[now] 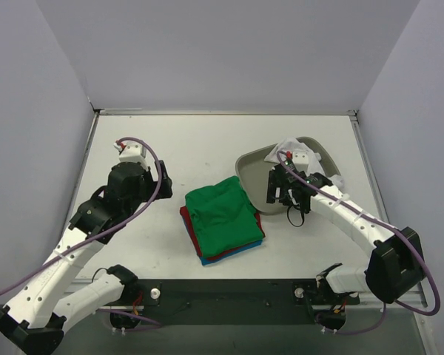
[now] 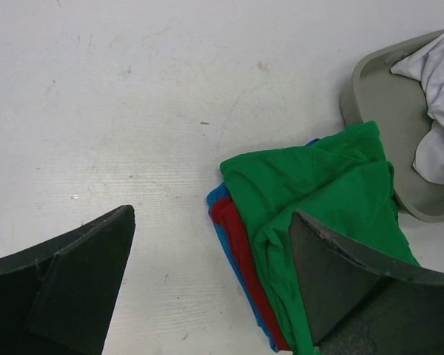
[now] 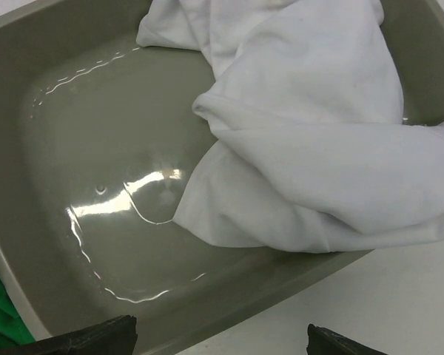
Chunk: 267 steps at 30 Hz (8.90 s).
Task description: Fold and stack the t-shirts
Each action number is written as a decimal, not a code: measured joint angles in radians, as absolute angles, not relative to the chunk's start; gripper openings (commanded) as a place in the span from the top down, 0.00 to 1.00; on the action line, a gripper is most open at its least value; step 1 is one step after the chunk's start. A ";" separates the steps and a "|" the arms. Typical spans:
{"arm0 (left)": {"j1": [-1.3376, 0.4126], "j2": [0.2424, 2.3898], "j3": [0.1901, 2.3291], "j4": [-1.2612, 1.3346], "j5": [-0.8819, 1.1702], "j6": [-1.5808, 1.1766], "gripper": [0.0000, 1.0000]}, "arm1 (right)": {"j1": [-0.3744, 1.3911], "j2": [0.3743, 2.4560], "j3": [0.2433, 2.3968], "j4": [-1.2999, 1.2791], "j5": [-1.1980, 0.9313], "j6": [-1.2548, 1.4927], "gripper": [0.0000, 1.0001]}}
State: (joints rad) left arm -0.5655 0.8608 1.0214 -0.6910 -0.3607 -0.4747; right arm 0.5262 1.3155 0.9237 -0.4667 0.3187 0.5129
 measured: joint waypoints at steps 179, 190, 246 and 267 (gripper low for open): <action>-0.508 0.863 0.956 -0.677 -0.223 -0.381 0.05 | 0.459 1.739 1.115 -0.459 0.192 0.194 1.00; -0.507 0.863 0.952 -0.674 -0.219 -0.381 0.05 | 0.566 1.607 1.106 -0.590 0.229 0.257 0.24; -0.495 0.858 0.939 -0.666 -0.204 -0.381 0.05 | 0.312 2.069 1.531 -0.479 0.328 0.348 1.00; -0.496 0.878 0.927 -0.661 -0.173 -0.381 0.05 | 0.008 2.427 2.152 -0.693 -0.024 0.020 1.00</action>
